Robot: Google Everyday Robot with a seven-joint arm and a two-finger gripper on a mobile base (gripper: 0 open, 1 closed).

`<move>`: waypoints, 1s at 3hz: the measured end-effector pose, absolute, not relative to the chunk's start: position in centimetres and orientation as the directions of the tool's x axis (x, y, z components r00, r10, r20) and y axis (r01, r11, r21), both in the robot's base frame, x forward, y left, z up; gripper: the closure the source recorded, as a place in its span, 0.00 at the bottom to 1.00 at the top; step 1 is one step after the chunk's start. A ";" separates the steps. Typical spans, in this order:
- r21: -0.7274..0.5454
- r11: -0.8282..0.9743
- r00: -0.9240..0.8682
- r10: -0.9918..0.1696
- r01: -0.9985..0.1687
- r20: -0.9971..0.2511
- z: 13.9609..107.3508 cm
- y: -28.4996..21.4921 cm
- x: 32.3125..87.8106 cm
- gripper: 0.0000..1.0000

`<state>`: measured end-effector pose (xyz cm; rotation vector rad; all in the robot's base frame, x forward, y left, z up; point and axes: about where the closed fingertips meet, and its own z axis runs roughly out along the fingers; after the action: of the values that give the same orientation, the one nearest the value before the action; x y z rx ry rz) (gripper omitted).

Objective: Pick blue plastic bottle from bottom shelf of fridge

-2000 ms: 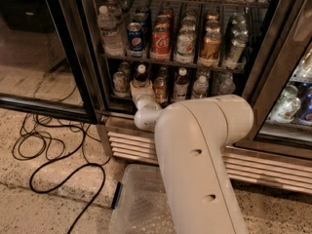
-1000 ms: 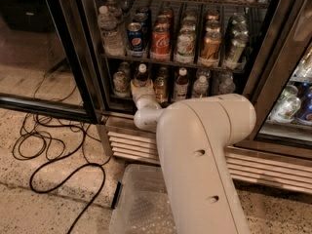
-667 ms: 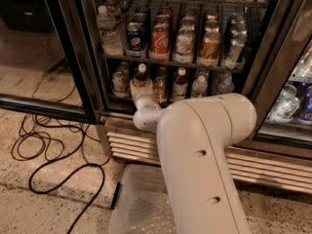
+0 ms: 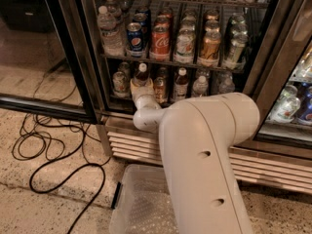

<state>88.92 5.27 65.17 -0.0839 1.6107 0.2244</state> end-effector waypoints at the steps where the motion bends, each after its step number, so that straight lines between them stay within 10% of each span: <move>1: 0.117 0.978 -0.034 0.113 -0.175 -0.993 67.3 5.1 87.0 1.00; 3: 0.121 0.978 -0.036 0.117 -0.171 -0.992 66.4 4.9 87.1 1.00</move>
Offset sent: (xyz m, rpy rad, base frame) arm -0.0831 -0.0084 0.0949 0.1136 -0.0831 -0.0733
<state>87.06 4.91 66.40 -0.0426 1.5899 0.2320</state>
